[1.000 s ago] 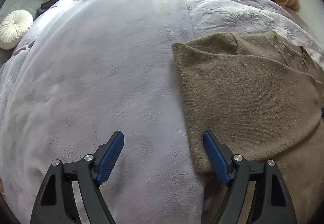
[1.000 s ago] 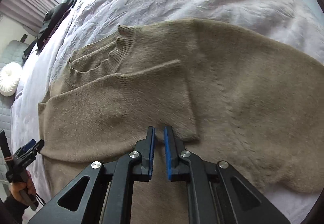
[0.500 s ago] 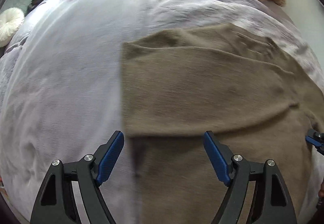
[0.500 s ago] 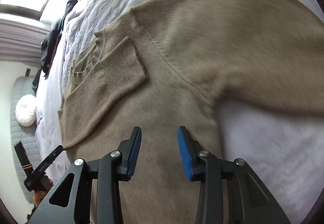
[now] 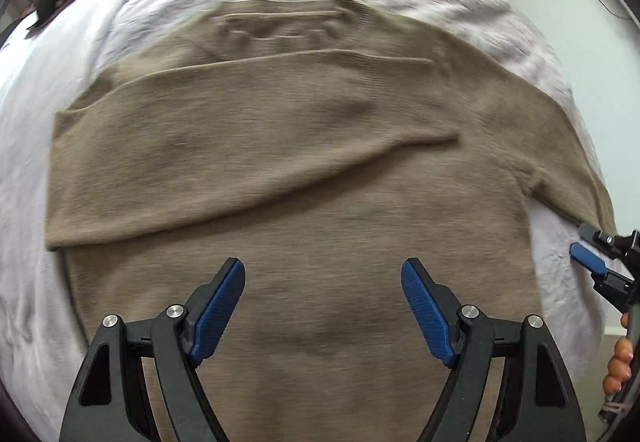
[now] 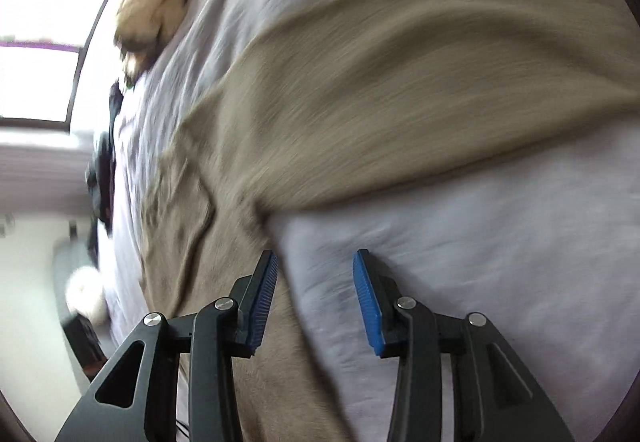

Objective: Fold small clothes

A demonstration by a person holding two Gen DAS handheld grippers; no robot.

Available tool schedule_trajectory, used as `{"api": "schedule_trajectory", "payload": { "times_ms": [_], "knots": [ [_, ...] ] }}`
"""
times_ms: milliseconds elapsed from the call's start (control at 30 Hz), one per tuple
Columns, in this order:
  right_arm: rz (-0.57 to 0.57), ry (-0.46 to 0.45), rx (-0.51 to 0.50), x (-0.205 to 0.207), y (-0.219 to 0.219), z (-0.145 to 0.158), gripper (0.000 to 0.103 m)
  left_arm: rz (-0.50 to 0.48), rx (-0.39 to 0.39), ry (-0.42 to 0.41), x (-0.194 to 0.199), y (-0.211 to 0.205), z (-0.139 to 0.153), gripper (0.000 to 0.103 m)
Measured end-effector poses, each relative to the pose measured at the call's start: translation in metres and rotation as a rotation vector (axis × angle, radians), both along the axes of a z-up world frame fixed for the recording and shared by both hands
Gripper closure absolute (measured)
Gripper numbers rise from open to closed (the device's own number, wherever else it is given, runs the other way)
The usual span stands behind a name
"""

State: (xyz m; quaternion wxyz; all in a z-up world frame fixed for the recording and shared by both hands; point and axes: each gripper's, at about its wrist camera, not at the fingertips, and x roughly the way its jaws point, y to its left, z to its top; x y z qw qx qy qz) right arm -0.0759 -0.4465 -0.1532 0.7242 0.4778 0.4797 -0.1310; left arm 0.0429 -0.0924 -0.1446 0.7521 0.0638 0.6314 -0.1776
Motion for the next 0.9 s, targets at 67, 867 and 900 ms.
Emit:
{"api": "schedule_trajectory", "payload": {
  "times_ms": [67, 867, 900],
  "knots": [
    [-0.107, -0.020, 0.024, -0.023, -0.028, -0.001, 0.058, -0.023, 0.002, 0.019, -0.003, -0.016, -0.004, 0.021],
    [-0.636, -0.303, 0.262, -0.099, -0.144, -0.028, 0.054, -0.082, 0.039, 0.057, -0.011, -0.122, -0.017, 0.000],
    [-0.637, -0.321, 0.275, -0.097, -0.144, -0.028, 0.066, -0.075, 0.042, 0.063, -0.008, -0.121, -0.019, 0.000]
  ]
}}
